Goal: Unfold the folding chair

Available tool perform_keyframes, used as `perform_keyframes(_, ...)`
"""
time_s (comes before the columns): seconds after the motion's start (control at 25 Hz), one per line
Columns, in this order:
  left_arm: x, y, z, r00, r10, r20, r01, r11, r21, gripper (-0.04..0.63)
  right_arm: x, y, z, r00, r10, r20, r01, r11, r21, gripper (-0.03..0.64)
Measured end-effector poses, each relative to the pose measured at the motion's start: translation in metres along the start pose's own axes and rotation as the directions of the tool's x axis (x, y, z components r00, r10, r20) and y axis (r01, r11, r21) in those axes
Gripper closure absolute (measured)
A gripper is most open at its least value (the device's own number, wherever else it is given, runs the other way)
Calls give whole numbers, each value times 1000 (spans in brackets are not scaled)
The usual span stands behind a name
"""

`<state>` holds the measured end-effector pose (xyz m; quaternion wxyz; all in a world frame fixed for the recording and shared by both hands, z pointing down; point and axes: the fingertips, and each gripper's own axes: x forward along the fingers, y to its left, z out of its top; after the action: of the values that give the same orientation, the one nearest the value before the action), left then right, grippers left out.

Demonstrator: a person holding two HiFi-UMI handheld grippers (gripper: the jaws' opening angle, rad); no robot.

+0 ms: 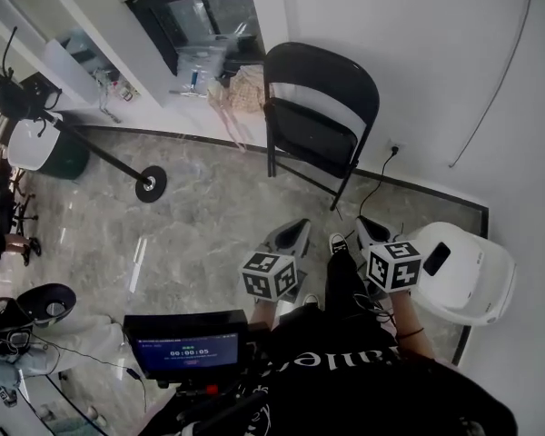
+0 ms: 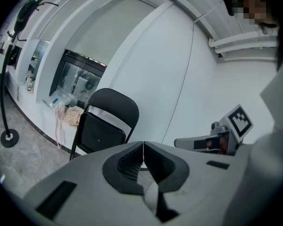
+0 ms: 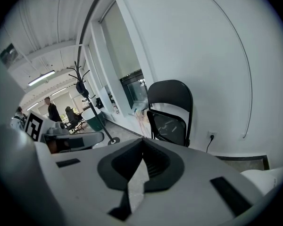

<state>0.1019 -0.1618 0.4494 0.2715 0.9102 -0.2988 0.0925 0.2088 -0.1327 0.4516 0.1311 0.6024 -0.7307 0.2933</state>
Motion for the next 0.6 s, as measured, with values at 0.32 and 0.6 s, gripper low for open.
perform_keyframes(0.32, 68, 35, 41, 998, 67, 22, -66, 997, -50, 589, 72, -48, 60, 997, 66, -39, -67, 997, -34, 601)
perform_keyframes(0.6, 147, 69, 75, 996, 87, 29, -82, 987, -141, 589, 119, -103, 120, 995, 85, -58, -89, 994, -69, 601)
